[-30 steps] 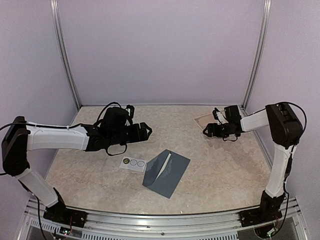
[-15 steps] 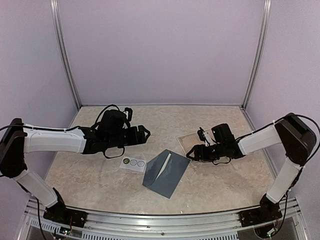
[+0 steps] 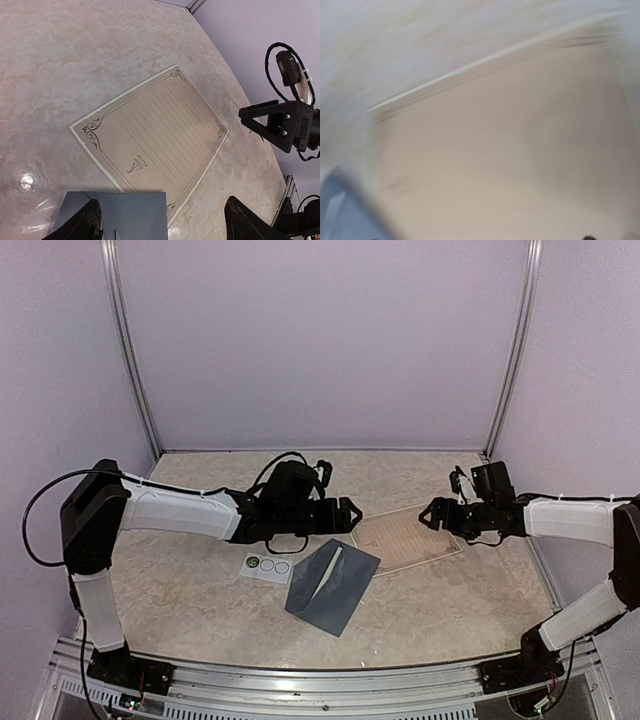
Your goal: Place the letter into the envelope and seal it
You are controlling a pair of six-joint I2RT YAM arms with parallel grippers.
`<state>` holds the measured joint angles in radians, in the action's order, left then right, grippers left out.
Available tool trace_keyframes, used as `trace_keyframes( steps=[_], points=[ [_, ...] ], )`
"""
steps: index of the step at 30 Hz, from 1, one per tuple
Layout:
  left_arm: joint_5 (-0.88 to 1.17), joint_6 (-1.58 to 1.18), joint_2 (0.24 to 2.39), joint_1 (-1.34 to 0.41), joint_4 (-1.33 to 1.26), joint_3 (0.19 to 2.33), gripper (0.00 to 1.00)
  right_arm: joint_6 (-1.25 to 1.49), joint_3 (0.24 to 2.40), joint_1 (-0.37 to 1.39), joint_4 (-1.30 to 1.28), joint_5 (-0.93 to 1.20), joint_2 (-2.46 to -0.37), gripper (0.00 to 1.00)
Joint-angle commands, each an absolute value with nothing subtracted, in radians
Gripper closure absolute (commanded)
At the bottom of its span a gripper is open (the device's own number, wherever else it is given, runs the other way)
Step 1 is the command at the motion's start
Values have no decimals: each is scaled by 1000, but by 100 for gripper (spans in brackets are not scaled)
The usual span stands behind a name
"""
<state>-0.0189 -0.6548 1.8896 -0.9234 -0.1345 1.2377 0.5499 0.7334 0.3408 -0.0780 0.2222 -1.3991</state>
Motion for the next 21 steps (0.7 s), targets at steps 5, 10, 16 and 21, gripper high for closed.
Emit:
trace_keyframes(
  steps=[5,10,16,21],
  points=[
    [87,-575,2144,-970,-134,1501,21,424,604,27,-171,325,-1357,18],
    [107,-554,2249,-972,-119,1587,21,425,571,-18,-112,426,-1403,22],
    [135,-519,2352,-971,-100,1663,21,437,568,-24,-64,447,-1488,26],
    [131,-507,2401,-970,-77,1669,21,460,566,-23,-5,503,-1548,30]
  ],
)
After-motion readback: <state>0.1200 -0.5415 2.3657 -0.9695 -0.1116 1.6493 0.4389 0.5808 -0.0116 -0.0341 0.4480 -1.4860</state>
